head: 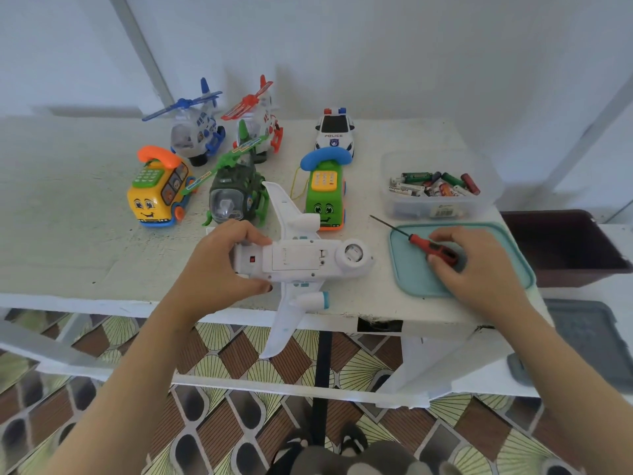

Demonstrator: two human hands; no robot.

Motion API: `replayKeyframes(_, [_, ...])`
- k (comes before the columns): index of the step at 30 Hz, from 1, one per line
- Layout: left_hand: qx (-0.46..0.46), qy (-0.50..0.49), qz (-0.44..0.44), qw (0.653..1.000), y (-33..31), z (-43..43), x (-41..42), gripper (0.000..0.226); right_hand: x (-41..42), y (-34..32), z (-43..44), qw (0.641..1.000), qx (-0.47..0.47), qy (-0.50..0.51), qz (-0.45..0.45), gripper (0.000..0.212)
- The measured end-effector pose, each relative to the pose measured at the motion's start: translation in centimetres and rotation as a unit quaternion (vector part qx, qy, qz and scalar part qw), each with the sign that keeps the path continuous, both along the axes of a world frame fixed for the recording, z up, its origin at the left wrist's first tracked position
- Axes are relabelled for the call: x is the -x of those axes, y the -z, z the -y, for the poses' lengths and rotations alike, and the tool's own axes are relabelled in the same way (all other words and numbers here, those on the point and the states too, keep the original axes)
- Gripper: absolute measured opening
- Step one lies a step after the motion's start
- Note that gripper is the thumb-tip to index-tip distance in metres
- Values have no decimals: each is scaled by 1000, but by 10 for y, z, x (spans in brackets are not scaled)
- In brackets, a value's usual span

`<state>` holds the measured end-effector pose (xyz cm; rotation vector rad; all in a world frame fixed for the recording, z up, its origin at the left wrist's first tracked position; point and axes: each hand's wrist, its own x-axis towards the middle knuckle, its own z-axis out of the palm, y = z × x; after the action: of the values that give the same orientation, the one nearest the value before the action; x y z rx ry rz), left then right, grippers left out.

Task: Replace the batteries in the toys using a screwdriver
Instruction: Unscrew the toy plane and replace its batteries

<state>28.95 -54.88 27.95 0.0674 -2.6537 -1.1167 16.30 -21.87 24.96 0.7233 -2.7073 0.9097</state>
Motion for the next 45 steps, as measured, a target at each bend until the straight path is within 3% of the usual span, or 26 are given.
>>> replayKeyframes(3, [-49, -15, -23, 998, 0, -8, -10, 47, -4, -2, 8, 998, 35, 11, -52, 30])
replayKeyframes(7, [-104, -45, -58, 992, -10, -20, -26, 55, -13, -11, 27, 991, 130, -5, -39, 24])
replayKeyframes(9, [-104, -42, -114, 987, -25, -23, -30, 50, -16, -20, 38, 982, 185, -23, 22, 20])
replayKeyframes(10, [-92, -35, -144, 985, -34, -23, -32, 47, -18, -28, 46, 969, 227, -37, 94, 20])
replayKeyframes(11, [-70, -26, -168, 983, -44, -23, -32, 44, -19, -36, 55, 938, 278, -55, 199, 24])
replayKeyframes(12, [-40, -16, -187, 981, -52, -23, -33, 41, -19, -44, 63, 882, 333, -78, 324, 32])
replayKeyframes(14, [30, -2, -216, 976, -65, -23, -35, 37, -17, -59, 76, 730, 391, -138, 543, 50])
replayKeyframes(16, [90, -4, -234, 968, -72, -21, -37, 35, -10, -69, 85, 615, 382, -217, 655, 53])
replayKeyframes(18, [134, -16, -245, 960, -75, -16, -38, 33, -4, -77, 96, 572, 335, -287, 692, 51])
replayKeyframes(22, [200, -39, -257, 945, -74, 5, -44, 33, 3, -90, 125, 585, 273, -334, 687, 54])
replayKeyframes(25, [200, -94, -259, 940, -77, 28, -45, 36, -1, -98, 152, 597, 284, -340, 669, 55])
replayKeyframes(30, [262, -167, -318, 896, -90, 83, -42, 48, -15, -117, 214, 612, 307, -381, 622, 58])
replayKeyframes(32, [263, -162, -325, 894, -95, 108, -41, 53, -24, -127, 246, 632, 335, -355, 601, 42])
replayKeyframes(34, [204, -171, -309, 913, -101, 130, -39, 53, -31, -134, 280, 666, 344, -338, 569, 37])
replayKeyframes(36, [144, -207, -283, 925, -109, 153, -35, 50, -36, -137, 317, 725, 331, -319, 513, 47])
replayKeyframes(38, [73, -186, -267, 943, -114, 178, -27, 43, -41, -138, 355, 759, 329, -295, 478, 54])
replayKeyframes(41, [-150, -142, -230, 951, -117, 216, -14, 53, -49, -135, 412, 766, 343, -274, 470, 48])
replayKeyframes(45, [-235, -198, -184, 934, -97, 258, -7, 44, -60, -115, 484, 777, 382, -210, 454, 43])
